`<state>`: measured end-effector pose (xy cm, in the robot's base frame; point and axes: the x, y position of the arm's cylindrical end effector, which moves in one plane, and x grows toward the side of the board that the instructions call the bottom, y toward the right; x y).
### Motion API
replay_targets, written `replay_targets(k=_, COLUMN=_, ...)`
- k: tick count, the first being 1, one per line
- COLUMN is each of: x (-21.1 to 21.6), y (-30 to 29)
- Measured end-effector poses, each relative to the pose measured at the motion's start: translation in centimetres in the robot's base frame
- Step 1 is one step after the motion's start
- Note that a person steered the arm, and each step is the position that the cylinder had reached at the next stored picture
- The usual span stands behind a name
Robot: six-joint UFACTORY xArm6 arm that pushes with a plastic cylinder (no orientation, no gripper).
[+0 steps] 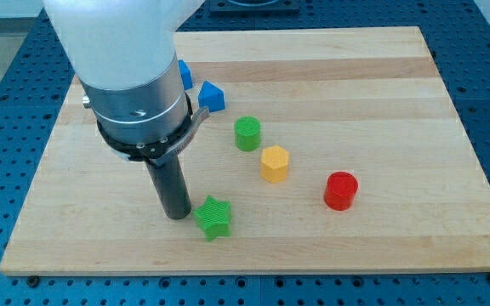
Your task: Push the green star down a bit
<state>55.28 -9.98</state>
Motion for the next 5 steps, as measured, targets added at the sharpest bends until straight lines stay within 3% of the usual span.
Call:
replay_targets(k=2, x=0.4, y=-2.0)
replay_targets(k=5, x=1.0, y=1.7)
